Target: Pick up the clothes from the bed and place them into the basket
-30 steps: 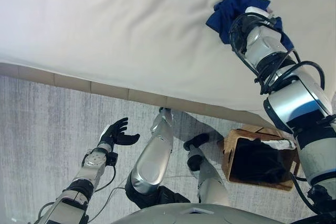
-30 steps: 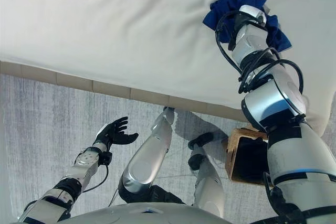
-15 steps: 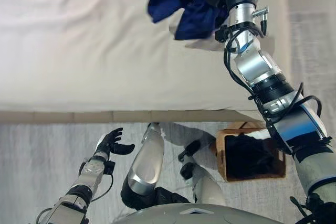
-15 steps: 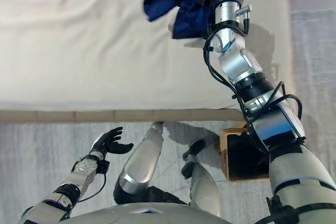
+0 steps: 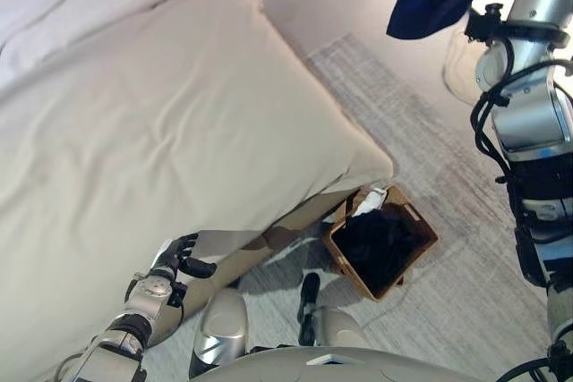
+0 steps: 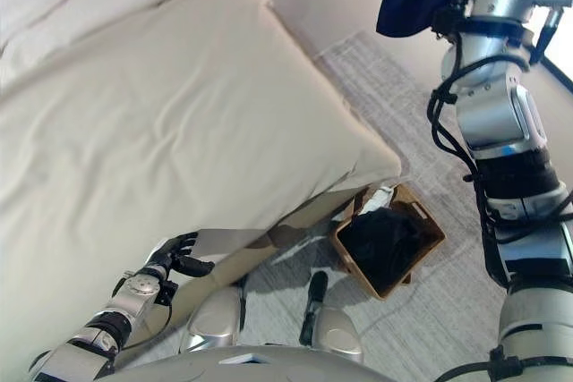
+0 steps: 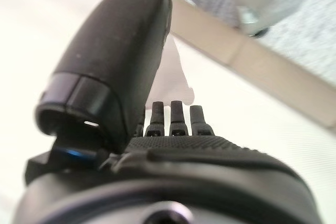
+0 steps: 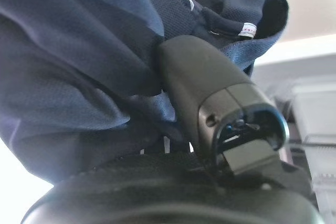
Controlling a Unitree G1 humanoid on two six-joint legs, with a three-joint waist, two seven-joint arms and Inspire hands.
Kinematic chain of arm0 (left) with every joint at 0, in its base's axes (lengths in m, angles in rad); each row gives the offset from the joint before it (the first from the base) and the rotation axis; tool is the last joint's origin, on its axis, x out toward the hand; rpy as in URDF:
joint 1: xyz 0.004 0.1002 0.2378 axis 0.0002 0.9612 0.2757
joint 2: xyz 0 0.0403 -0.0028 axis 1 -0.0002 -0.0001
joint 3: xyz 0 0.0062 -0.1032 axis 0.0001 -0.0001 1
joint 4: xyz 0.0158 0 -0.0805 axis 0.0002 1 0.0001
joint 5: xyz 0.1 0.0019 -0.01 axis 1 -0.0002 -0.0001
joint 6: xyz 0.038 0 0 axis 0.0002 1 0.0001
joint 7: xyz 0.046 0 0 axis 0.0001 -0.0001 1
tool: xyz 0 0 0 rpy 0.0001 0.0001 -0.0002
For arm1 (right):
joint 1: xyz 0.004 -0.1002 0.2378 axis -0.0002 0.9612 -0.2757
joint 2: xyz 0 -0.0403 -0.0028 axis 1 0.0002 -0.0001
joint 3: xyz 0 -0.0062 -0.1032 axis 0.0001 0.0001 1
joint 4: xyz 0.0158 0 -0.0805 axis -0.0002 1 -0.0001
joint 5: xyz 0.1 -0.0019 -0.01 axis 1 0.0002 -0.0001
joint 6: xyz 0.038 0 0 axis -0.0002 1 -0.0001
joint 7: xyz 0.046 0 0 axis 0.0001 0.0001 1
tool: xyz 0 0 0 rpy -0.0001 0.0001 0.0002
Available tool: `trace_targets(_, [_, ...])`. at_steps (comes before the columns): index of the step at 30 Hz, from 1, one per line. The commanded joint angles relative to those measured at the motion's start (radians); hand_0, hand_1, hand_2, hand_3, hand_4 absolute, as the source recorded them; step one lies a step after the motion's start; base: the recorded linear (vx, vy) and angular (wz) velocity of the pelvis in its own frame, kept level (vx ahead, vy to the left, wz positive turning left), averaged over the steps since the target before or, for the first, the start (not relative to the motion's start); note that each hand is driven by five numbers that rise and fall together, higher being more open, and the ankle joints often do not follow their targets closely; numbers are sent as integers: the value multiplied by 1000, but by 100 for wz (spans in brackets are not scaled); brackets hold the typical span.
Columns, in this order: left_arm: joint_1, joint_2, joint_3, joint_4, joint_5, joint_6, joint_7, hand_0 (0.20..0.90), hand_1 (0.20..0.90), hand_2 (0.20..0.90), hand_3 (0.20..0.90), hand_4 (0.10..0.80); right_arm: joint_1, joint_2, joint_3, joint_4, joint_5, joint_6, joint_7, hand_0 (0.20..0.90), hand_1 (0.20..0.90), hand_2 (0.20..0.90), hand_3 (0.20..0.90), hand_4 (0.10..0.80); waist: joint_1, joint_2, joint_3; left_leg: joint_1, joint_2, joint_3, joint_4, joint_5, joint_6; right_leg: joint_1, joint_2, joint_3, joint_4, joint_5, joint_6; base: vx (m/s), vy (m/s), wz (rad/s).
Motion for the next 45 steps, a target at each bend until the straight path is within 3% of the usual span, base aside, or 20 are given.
trace_targets(1, [28, -34, -46, 60, 51, -3, -48, 900, 900, 900, 900, 800, -7, -121, -92, 9, 18, -60, -59, 300, 300, 300, 200, 100, -15, 54, -152, 67, -27, -68, -73, -82, 43, 26, 39, -29, 41, -59, 34, 38, -121, -34])
trace_targets(5, [43, -58, -70, 57, 77, 1, -83, 900, 900, 900, 900, 800, 98, -128, -174, 67, 74, -47, 14, 300, 300, 300, 200, 100, -52, 57, -156, 84, -23, -34, -76, -87, 34, 37, 48, -11, 5, -44, 27, 17, -100, -19])
trace_targets(10, [63, -74, -70, 99, 76, -6, -83, 900, 900, 900, 900, 800, 264, -38, -212, 169, 117, -51, 127, 300, 300, 300, 200, 100, -90, 64, -139, 90, -14, 0, -42, -105, 33, 32, 60, 25, 15, -48, 12, 13, -134, -24])
trace_targets(14, [68, -66, -64, 108, 80, 0, -78, 900, 900, 900, 900, 800, 361, 18, -208, 225, 131, -39, 184, 300, 300, 300, 200, 100, -109, 70, -114, 72, -1, -1, 4, -110, 35, 8, 74, 47, 76, -78, -9, 3, -138, -14])
trace_targets(18, [40, -58, -66, 96, 58, -3, -70, 900, 900, 900, 900, 800, 406, 57, -195, 338, 175, -33, 201, 300, 300, 300, 200, 100, -114, 89, -52, 20, 12, -36, 74, -109, 28, -43, 80, 31, 167, -115, -37, -69, -215, -1])
trace_targets(28, [-54, -63, -90, 28, -78, -94, -27, 900, 900, 900, 900, 800, 259, 52, -72, 633, 225, -138, 175, 300, 300, 300, 200, 100, -103, 168, 179, -224, 11, -82, 224, -67, -10, -242, 52, -17, 310, -141, -74, -213, -96, 3])
trace_targets(32, [-64, -56, -84, -1, -142, -115, -12, 900, 900, 900, 900, 800, 180, 47, -23, 683, 213, -123, 145, 300, 300, 300, 200, 100, -89, 206, 236, -337, 6, -92, 258, -32, -10, -364, 59, -28, 380, -156, -85, -143, -44, -11])
trace_targets(41, [-72, -18, -58, -47, -224, -85, 17, 900, 900, 900, 900, 800, -14, 42, 74, 755, 253, -64, 84, 300, 300, 300, 200, 100, -45, 263, 271, -612, -11, -81, 300, 9, 2, -674, 78, -35, 547, -196, -97, -64, -42, 0])
trace_targets(42, [-69, -17, -55, -50, -230, -86, 21, 900, 900, 900, 900, 800, -36, 41, 81, 762, 258, -49, 74, 354, 354, 354, 263, 163, -38, 265, 271, -635, -12, -80, 310, 8, 4, -699, 75, -41, 564, -199, -97, -5, -33, 4])
trace_targets(43, [-68, -17, -55, -51, -233, -83, 23, 900, 900, 900, 900, 800, -42, 41, 82, 764, 257, -39, 72, 484, 484, 484, 414, 314, -37, 265, 271, -639, -12, -80, 313, 8, 4, -703, 74, -42, 567, -200, -98, -18, -48, 4])
trace_targets(44, [-65, -13, -53, -60, -238, -85, 21, 900, 900, 900, 900, 800, -69, 36, 89, 787, 269, -17, 60, 900, 900, 900, 900, 800, -28, 268, 271, -682, -12, -79, 338, 2, 6, -745, 68, -46, 595, -206, -100, -20, -52, 7])
trace_targets(45, [-63, -12, -54, -66, -238, -85, 22, 900, 900, 900, 900, 800, -87, 33, 94, 805, 278, -8, 57, 900, 900, 900, 900, 800, -23, 271, 271, -703, -14, -80, 351, -1, 8, -765, 67, -48, 607, -209, -102, -36, -76, 9])
